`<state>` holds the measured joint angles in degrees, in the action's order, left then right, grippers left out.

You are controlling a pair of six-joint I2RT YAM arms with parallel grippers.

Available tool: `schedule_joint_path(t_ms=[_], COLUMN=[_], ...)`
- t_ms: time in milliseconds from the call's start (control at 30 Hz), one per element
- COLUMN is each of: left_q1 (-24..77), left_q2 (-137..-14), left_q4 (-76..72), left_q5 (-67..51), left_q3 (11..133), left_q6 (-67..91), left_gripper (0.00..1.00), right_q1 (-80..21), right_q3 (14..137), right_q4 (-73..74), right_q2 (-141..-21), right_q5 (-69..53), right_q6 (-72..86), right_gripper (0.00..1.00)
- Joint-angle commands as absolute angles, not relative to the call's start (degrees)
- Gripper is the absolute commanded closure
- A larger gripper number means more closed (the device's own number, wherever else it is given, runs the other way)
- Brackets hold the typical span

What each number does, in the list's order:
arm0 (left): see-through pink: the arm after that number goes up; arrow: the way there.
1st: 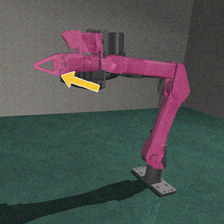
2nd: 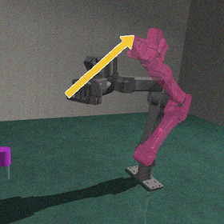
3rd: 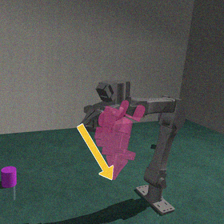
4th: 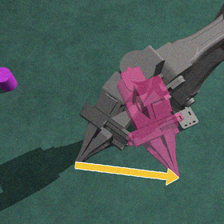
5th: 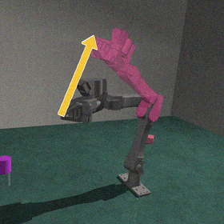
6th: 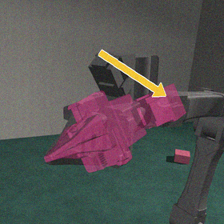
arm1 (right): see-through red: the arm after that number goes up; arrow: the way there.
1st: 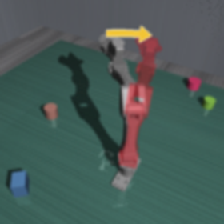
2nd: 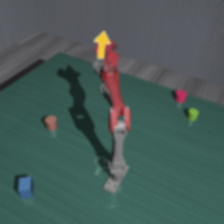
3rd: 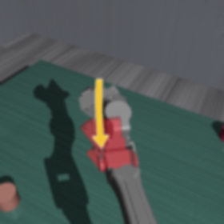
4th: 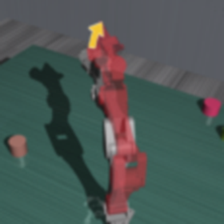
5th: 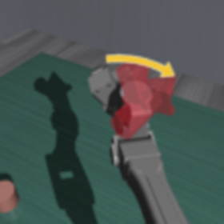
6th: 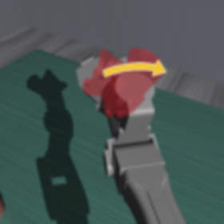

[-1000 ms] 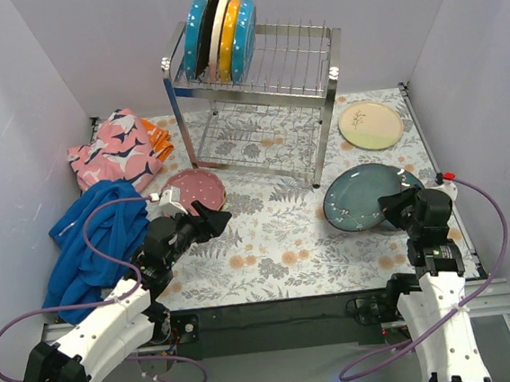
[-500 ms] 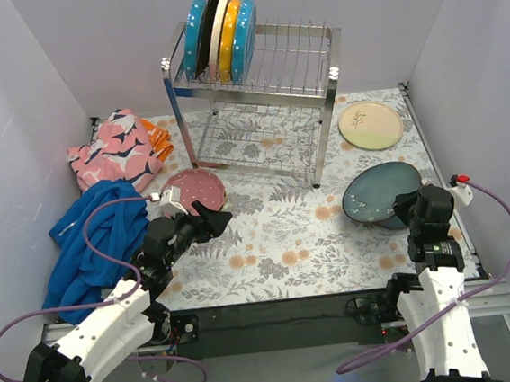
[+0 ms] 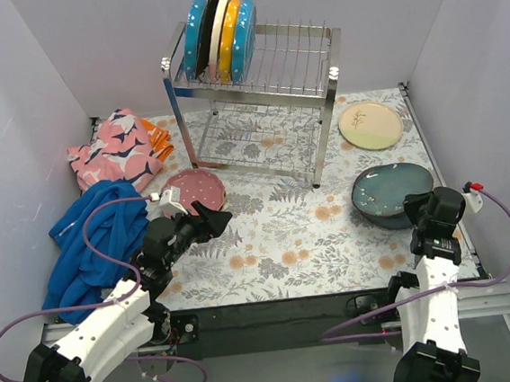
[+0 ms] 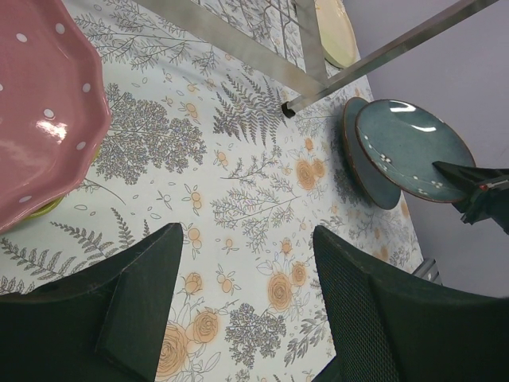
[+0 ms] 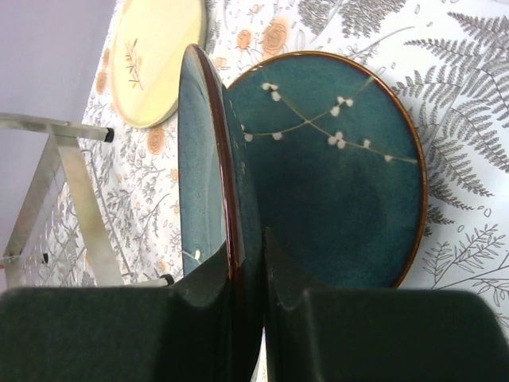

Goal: Unload the plates from the dish rack
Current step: Place the plate at the center of the board.

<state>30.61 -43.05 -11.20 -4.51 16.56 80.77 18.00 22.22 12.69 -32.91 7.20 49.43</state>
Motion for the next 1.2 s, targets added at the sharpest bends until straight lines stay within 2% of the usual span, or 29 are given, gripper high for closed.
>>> schedule_joint_path(t_ms=[0,200,300,433,600,967,1167], left_q1=[30.8,30.8,30.8,30.8,30.8,30.8,30.9], left_q2=[-43.2,-43.8,-43.9,-43.8,-43.9,-44.0,-43.2], left_q4=[-12.2,-12.7,-12.7,-12.7,-12.7,-13.6,-13.4], left_q5=[-4.8,-5.1,-5.2,-5.2,-5.5,-6.8,-6.7], left_q3=[17.0,17.0,17.0,17.0,16.9,16.6,16.5], left_q6=[80.2,80.2,80.2,80.2,80.5,81.0,80.9], left_gripper=[0.35,0.35,0.35,0.35,0.35,0.35,0.35], right_q1=[22.7,27.5,28.2,28.8,29.5,29.6,29.6], right_q3=[21.4,18.5,16.9,15.1,16.7,16.9,20.0], right_q4=[-1.6,-3.7,-3.5,-3.3,4.6,11.2,12.5], right_q2=[-32.9,-33.5,-33.9,-35.0,-36.8,-41.0,-45.3], right_q5=[-1.6,-6.2,-6.2,-6.0,-2.1,-0.2,0.7], right_q6=[52.9,52.8,52.6,53.0,53.2,51.0,48.0], right_gripper=[0.99,0.98,0.81,0.7,0.46,0.34,0.33])
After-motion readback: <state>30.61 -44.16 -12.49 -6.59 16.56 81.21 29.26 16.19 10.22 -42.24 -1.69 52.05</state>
